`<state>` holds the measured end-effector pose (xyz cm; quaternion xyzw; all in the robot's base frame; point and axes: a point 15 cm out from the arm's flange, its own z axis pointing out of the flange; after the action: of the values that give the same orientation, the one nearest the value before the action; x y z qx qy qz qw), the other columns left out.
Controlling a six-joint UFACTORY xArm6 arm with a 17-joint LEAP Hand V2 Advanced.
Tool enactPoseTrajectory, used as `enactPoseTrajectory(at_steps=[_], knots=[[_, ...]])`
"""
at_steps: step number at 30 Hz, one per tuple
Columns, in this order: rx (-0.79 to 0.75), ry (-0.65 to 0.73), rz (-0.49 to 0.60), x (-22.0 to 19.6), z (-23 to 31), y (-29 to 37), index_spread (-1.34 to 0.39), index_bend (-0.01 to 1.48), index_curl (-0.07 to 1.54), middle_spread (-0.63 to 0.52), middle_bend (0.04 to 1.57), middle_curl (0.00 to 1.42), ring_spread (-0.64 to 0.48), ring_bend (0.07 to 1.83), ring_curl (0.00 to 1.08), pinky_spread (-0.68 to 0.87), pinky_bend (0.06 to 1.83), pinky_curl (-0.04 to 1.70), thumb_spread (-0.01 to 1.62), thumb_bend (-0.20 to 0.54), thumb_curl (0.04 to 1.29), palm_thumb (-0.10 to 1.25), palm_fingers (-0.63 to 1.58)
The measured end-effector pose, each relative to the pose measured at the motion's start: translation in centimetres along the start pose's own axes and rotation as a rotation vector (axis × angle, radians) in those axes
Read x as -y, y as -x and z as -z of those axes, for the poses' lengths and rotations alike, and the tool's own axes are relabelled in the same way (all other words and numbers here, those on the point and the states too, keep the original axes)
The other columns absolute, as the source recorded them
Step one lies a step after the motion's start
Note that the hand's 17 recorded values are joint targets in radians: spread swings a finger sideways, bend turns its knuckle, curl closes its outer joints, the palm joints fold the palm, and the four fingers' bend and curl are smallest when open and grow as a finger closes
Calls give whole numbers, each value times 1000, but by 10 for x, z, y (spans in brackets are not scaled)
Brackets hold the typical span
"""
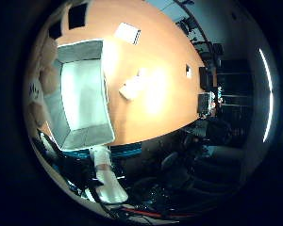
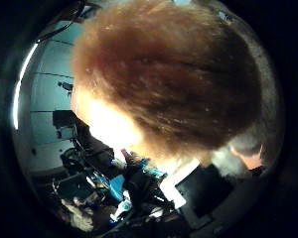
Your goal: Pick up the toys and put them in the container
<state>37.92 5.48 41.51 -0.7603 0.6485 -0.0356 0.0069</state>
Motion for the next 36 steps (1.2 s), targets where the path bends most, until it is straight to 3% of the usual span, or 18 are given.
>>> enactPoseTrajectory(at_steps=[6, 12, 21, 26, 36], knots=[[1, 18, 16, -5, -1, 0, -431, 184, 457, -77, 391, 531, 6, 455, 485, 325, 337, 688, 1065, -30, 298, 656, 113], [2, 59, 45, -15, -4, -1, -413, 152, 350, 29, 265, 426, 169, 372, 395, 408, 344, 569, 1043, -31, 282, 575, 91], [-5, 67, 85, -25, 2, -19, -407, 153, 282, 63, 217, 368, 197, 321, 321, 412, 336, 448, 1027, -27, 280, 536, 103], [-9, 65, 49, -34, 7, -62, -403, 154, 270, 63, 210, 356, 200, 304, 297, 400, 323, 402, 1024, -22, 281, 537, 109], [-128, 26, 134, -30, 0, -175, -405, 162, 278, 49, 190, 338, 202, 233, 267, 371, 286, 350, 1013, -18, 310, 686, 80]])
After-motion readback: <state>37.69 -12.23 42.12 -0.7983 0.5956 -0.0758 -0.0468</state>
